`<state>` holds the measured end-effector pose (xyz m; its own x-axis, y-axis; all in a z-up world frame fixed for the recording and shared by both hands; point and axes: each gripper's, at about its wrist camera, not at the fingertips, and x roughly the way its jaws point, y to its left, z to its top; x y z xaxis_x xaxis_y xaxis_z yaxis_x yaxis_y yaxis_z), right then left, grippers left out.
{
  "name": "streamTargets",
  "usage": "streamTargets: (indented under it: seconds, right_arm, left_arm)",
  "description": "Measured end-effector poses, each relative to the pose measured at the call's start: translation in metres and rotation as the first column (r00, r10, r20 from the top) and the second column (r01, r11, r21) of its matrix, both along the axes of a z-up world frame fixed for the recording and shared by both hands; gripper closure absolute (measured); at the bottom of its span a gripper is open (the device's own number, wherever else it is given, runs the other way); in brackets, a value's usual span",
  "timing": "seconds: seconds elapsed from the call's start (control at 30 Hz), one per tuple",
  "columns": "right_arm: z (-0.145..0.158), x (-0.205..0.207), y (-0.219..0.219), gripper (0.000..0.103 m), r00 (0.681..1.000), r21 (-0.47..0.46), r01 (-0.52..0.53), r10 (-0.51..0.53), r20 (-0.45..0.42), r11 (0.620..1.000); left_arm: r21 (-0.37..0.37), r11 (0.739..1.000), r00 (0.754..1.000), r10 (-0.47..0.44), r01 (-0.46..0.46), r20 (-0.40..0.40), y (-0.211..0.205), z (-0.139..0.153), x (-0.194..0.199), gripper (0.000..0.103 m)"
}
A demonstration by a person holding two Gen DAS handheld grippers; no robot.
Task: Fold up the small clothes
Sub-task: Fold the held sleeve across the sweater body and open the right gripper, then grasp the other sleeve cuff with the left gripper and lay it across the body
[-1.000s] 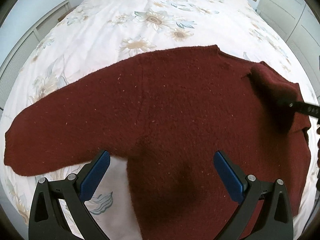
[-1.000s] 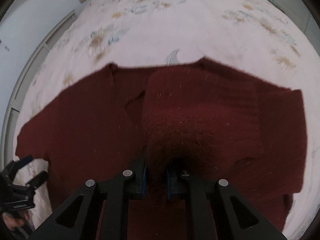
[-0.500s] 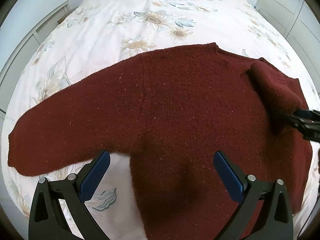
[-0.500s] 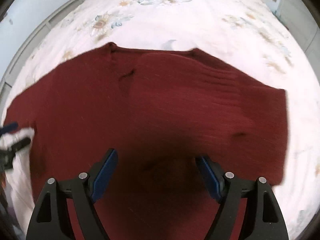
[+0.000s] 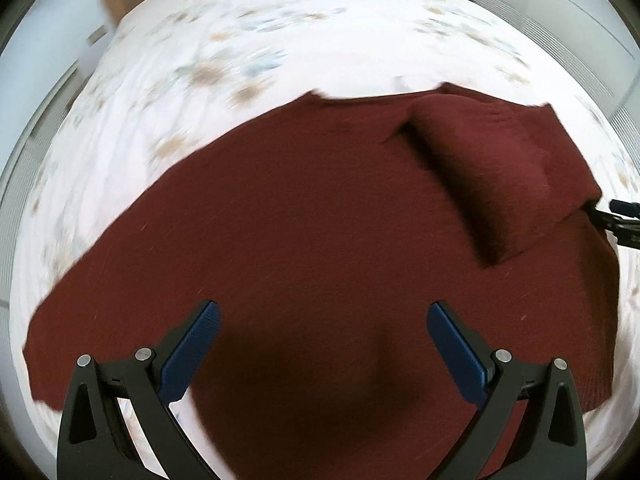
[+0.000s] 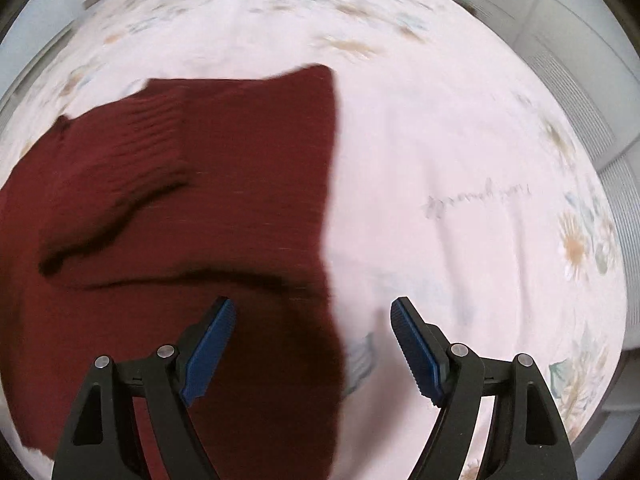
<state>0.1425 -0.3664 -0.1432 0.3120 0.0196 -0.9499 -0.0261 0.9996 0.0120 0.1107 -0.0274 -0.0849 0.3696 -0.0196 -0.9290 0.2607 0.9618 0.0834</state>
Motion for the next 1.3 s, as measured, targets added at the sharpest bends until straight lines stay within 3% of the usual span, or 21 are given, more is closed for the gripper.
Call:
streamTargets:
  seconds: [0.33, 0.53, 0.67, 0.83, 0.87, 0.97, 1.03, 1.13, 1.17, 1.23, 1.3]
  right_arm:
    - [-0.011, 0.011, -0.011, 0.022, 1.000, 0.042, -0.002, 0.002, 0.017, 0.999]
    - [-0.016, 0.009, -0.010, 0.022, 1.000, 0.052, -0.004, 0.002, 0.021, 0.999]
    - [-0.023, 0.007, -0.007, 0.022, 1.000, 0.066, 0.002, -0.003, 0.024, 0.998]
    - [-0.029, 0.004, -0.013, 0.022, 1.000, 0.079, 0.006, -0.008, 0.023, 0.997]
    - [-0.029, 0.003, -0.015, 0.022, 1.000, 0.078, 0.004, -0.006, 0.023, 0.997]
    - [-0.027, 0.002, -0.015, 0.022, 1.000, 0.072, 0.001, -0.003, 0.025, 0.997]
    - [-0.026, 0.003, -0.014, 0.022, 1.000, 0.072, 0.006, -0.008, 0.029, 0.997]
    - [-0.020, 0.002, -0.017, 0.022, 0.998, 0.082, 0.030, -0.035, 0.057, 0.996]
    - [-0.019, 0.004, -0.017, 0.023, 0.997, 0.086, 0.039, -0.044, 0.058, 0.996]
    - [-0.017, 0.008, -0.019, 0.034, 0.997, 0.084, 0.048, -0.053, 0.057, 0.995]
    - [-0.017, 0.011, -0.018, 0.056, 0.998, 0.083, 0.031, -0.035, 0.047, 0.996]
  left_arm:
    - [0.036, 0.973, 0.973, -0.229, 0.228, 0.017, -0.108, 0.002, 0.034, 0.001]
    - [0.050, 0.940, 0.941, -0.334, 0.337, -0.049, -0.166, -0.022, 0.048, 0.001]
    - [0.098, 0.920, 0.923, -0.370, 0.380, -0.104, -0.199, -0.052, 0.060, 0.001]
    - [0.187, 0.911, 0.929, -0.347, 0.366, -0.130, -0.216, -0.072, 0.070, 0.004]
    - [0.183, 0.912, 0.929, -0.346, 0.366, -0.132, -0.217, -0.073, 0.072, 0.006]
    - [0.179, 0.912, 0.927, -0.348, 0.369, -0.142, -0.219, -0.078, 0.079, 0.028]
    - [0.190, 0.912, 0.931, -0.345, 0.362, -0.121, -0.218, -0.077, 0.083, 0.056]
    - [0.196, 0.921, 0.942, -0.325, 0.336, -0.086, -0.211, -0.067, 0.089, 0.087]
    - [0.184, 0.929, 0.946, -0.314, 0.323, -0.075, -0.206, -0.062, 0.091, 0.087]
    - [0.119, 0.952, 0.960, -0.276, 0.280, -0.054, -0.187, -0.047, 0.099, 0.088]
    - [0.071, 0.969, 0.971, -0.236, 0.237, -0.030, -0.165, -0.031, 0.103, 0.088]
